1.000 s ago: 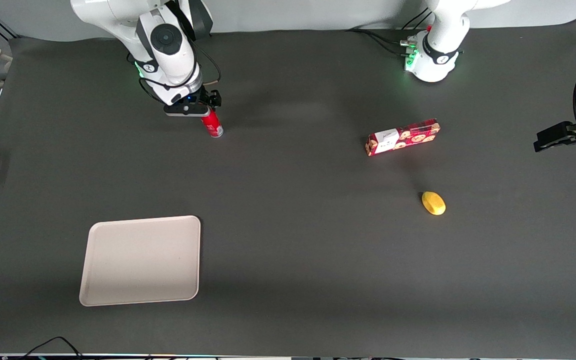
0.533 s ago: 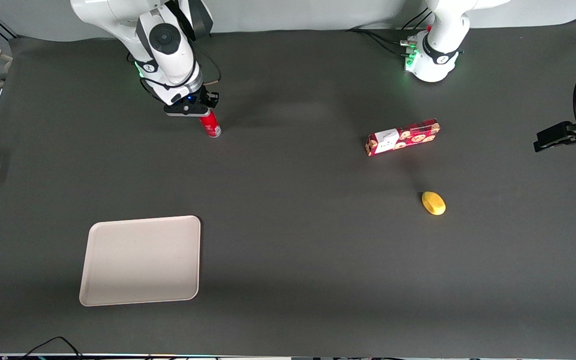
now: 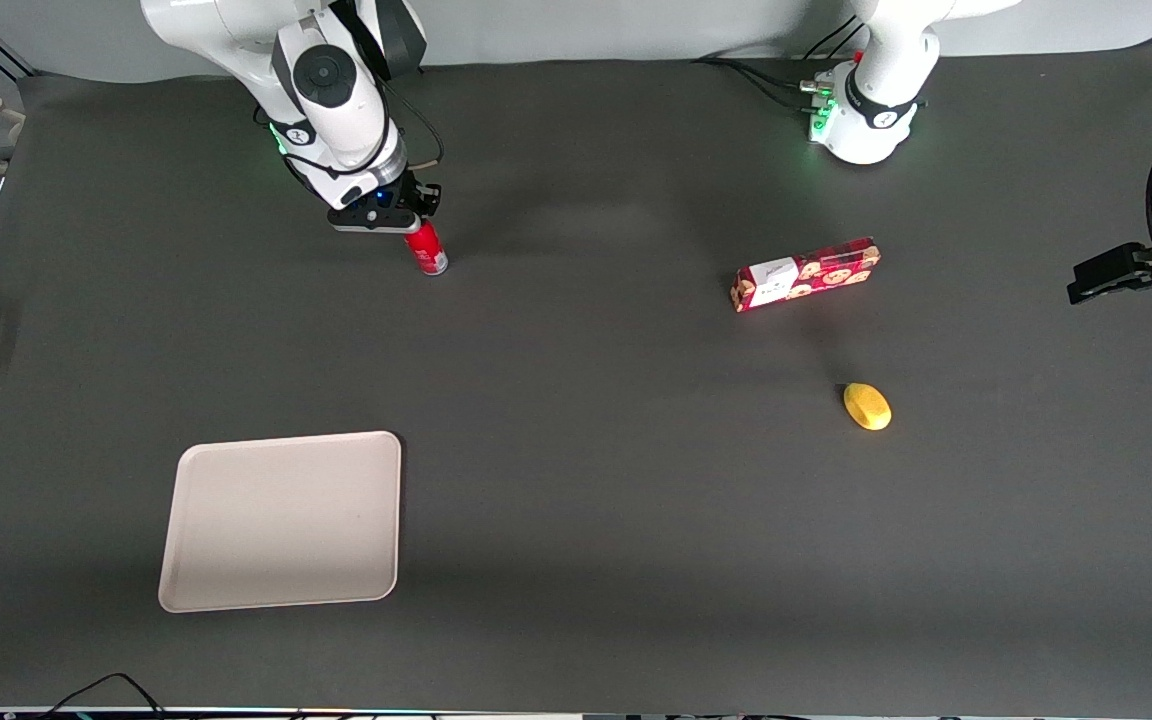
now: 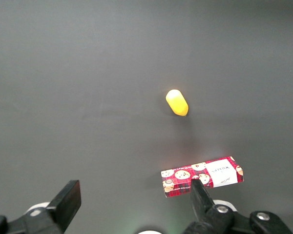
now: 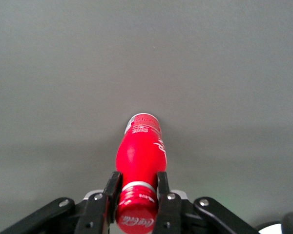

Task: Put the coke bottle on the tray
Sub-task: 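Lift the grasped bottle off the table with the right gripper, then carry the bottle with the right gripper toward the white tray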

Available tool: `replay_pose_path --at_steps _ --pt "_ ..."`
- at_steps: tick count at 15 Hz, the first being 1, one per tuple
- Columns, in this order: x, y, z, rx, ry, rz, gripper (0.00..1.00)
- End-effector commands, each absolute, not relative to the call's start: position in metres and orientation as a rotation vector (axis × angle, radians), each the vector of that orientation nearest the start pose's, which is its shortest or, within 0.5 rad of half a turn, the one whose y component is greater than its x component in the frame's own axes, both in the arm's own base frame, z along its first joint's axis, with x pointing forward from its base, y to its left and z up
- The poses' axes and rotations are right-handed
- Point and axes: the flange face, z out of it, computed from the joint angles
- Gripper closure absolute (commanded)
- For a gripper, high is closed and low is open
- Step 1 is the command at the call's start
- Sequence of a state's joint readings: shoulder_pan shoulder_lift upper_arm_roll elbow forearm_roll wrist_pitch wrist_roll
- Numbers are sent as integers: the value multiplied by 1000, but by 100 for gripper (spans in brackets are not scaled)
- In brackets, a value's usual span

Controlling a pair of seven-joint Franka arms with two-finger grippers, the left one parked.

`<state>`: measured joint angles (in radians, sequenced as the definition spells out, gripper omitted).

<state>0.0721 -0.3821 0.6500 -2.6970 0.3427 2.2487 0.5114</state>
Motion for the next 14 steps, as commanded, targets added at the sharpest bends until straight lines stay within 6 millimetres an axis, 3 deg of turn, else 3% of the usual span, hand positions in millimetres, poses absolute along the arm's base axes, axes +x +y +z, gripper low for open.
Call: replay_pose_path --at_steps 1,5,11,14 --pt "307 258 355 -3117 168 98 100" --pt "353 242 426 -3103 192 74 100" --pt "429 174 541 -3093 132 63 100" --pt "482 127 585 -3163 100 71 100"
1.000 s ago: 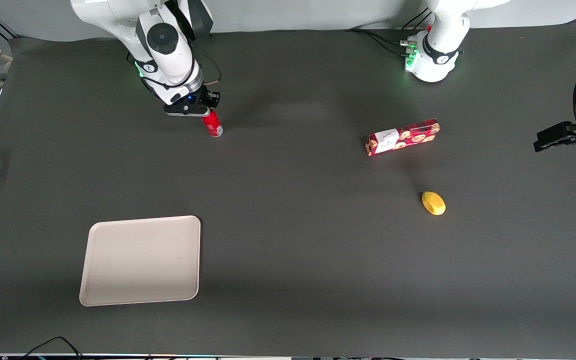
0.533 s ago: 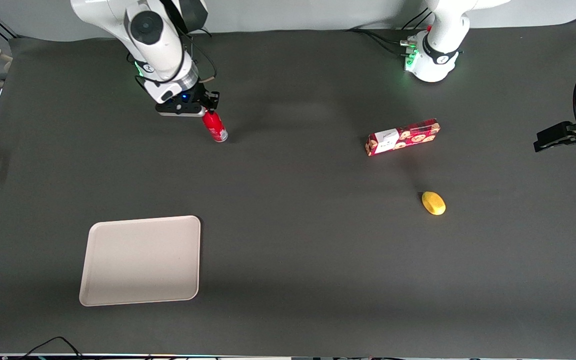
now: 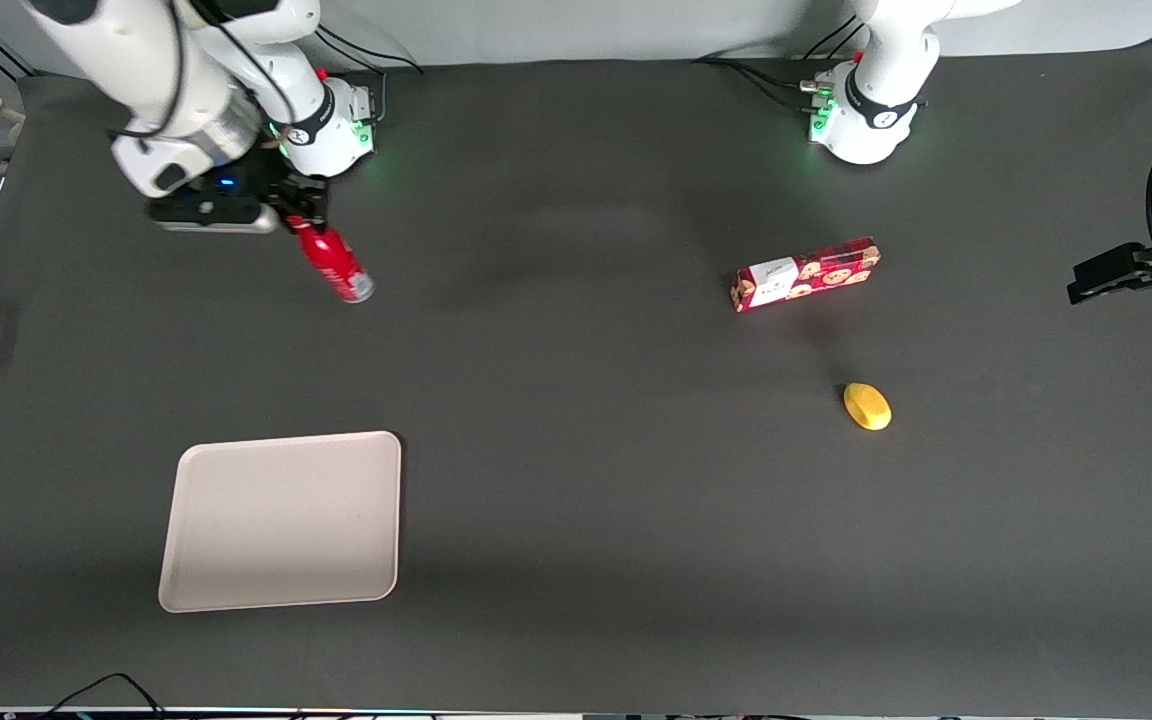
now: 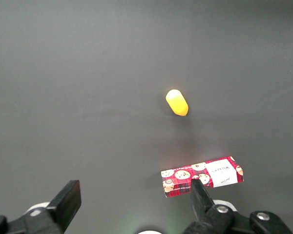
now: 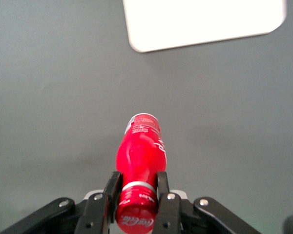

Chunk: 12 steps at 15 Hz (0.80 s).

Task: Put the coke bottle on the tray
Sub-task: 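Carry the bottle with the right gripper toward the white tray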

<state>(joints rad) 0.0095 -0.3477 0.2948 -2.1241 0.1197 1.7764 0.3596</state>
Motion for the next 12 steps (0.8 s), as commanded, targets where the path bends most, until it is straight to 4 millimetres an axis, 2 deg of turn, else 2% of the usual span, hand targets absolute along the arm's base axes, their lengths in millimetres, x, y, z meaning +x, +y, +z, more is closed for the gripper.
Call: replay_pose_path --at_steps 1,4,5,8,11,12 --pt "498 112 594 -3151 68 88 100" --pt "533 39 616 -3135 56 33 100" --pt "543 13 616 -3134 27 29 100" --pt "575 -65 605 -3160 -44 18 100" --pt "604 -110 593 -3184 -122 25 100" --pt "610 -132 581 -3191 -128 26 100"
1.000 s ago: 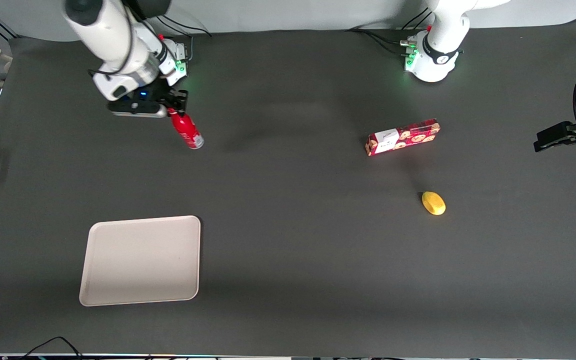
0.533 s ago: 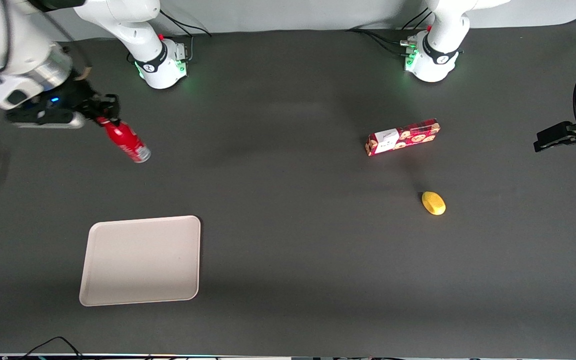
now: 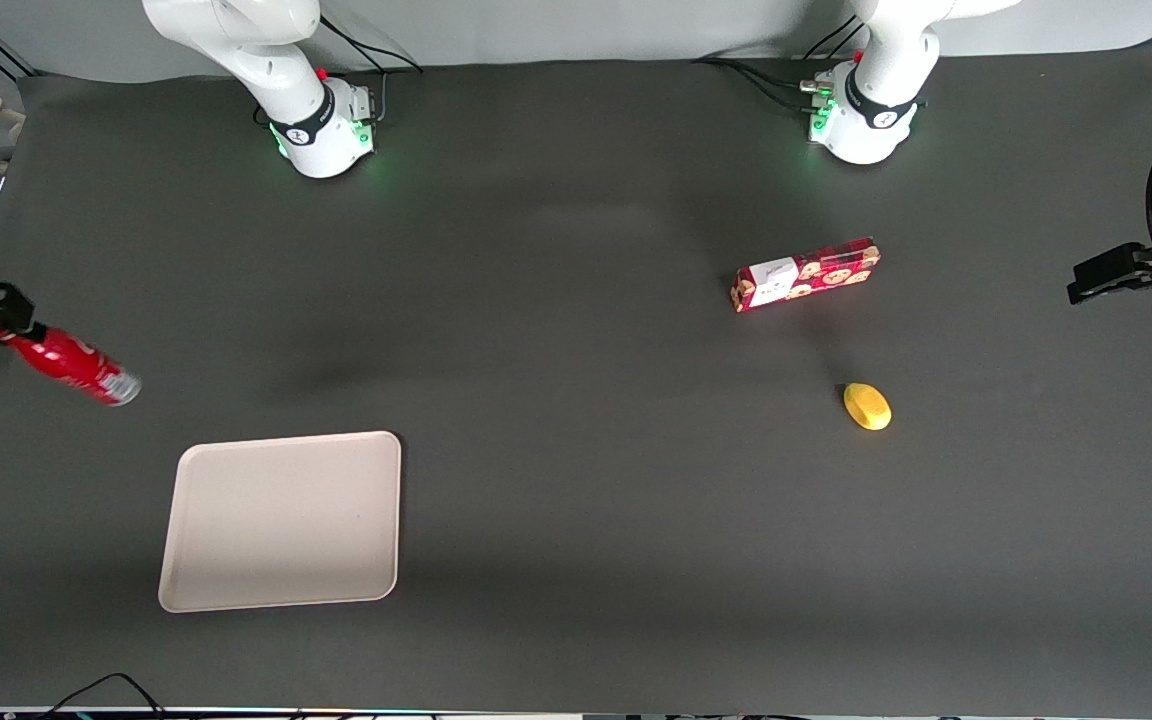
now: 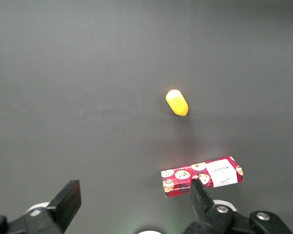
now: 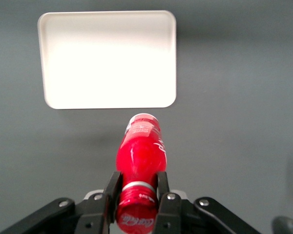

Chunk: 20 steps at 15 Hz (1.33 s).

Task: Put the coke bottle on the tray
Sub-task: 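Carry the bottle with the right gripper toward the white tray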

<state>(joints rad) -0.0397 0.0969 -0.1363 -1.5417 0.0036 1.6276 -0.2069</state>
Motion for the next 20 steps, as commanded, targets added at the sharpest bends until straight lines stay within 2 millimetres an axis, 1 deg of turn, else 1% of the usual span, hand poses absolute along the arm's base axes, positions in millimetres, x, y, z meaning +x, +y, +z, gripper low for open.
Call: replay_pose_path --at_steps 1,2,3,5,6,8,10,12,14,17,19,20 --pt "618 -149 573 -3203 -157 -28 100" --pt "630 -157 565 -3198 -167 -116 100" --pt "642 -157 550 -3173 -167 -163 100" --pt "662 -162 516 -3162 -148 -194 100" --pt "669 -163 500 -3162 -150 -196 100" --pt "684 -159 464 -3115 -164 -188 100" --pt "698 -160 437 -3123 -217 -189 100" --pt "713 -154 407 -3130 -244 -158 100" --pt "724 -155 386 -3138 -260 -138 100" --pt "736 -148 354 -3141 -286 -95 100" --pt "739 -147 346 -3142 -295 -86 100" --pt "744 -136 342 -3134 -294 -106 100"
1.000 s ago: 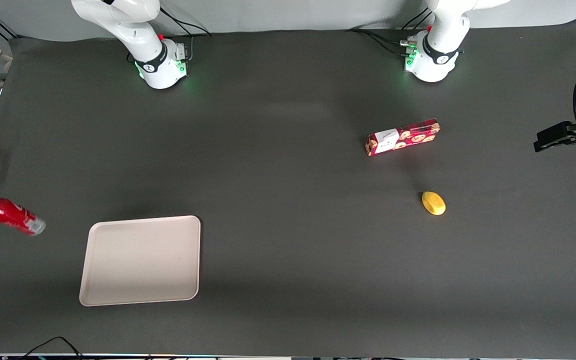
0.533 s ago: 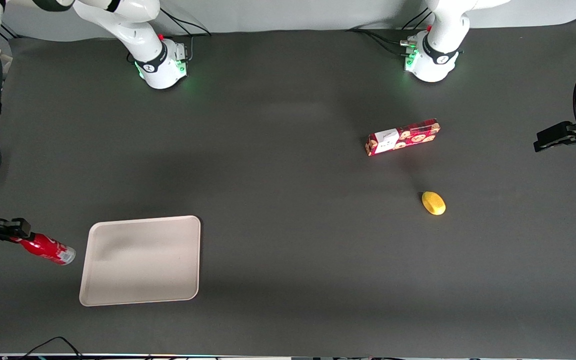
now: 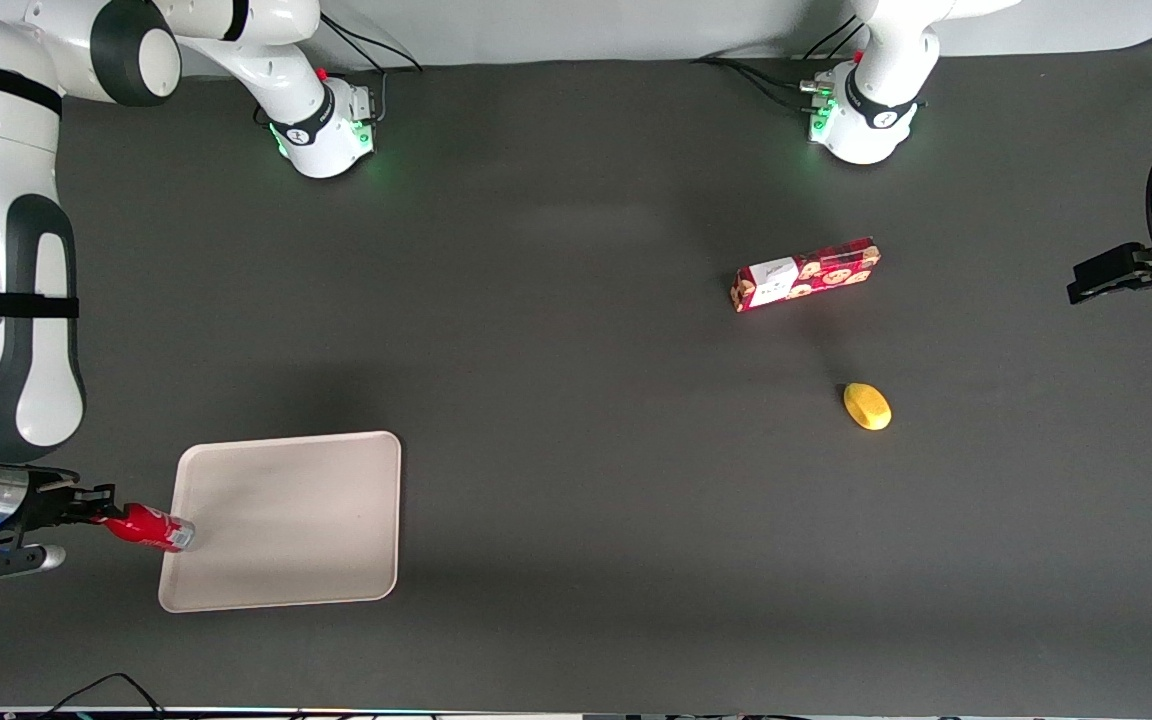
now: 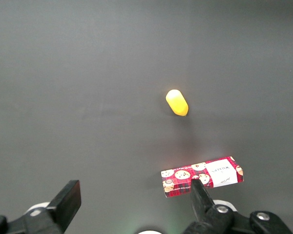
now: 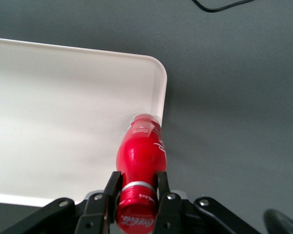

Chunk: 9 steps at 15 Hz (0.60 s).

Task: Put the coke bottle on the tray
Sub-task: 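Lower the bottle onto the tray's corner and open the right gripper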

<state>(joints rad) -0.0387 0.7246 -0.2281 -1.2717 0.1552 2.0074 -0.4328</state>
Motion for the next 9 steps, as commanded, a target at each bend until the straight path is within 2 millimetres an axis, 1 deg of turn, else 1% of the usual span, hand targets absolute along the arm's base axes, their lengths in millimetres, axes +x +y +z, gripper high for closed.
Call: replay_pose_path --at_steps 1,2,5,9 --pt "744 -136 341 -3135 -294 -106 100" --pt "744 -136 334 -3135 -297 -93 100" --pt "745 -134 324 -3133 -306 -76 100" --pt "745 -133 322 -3137 -325 -68 100"
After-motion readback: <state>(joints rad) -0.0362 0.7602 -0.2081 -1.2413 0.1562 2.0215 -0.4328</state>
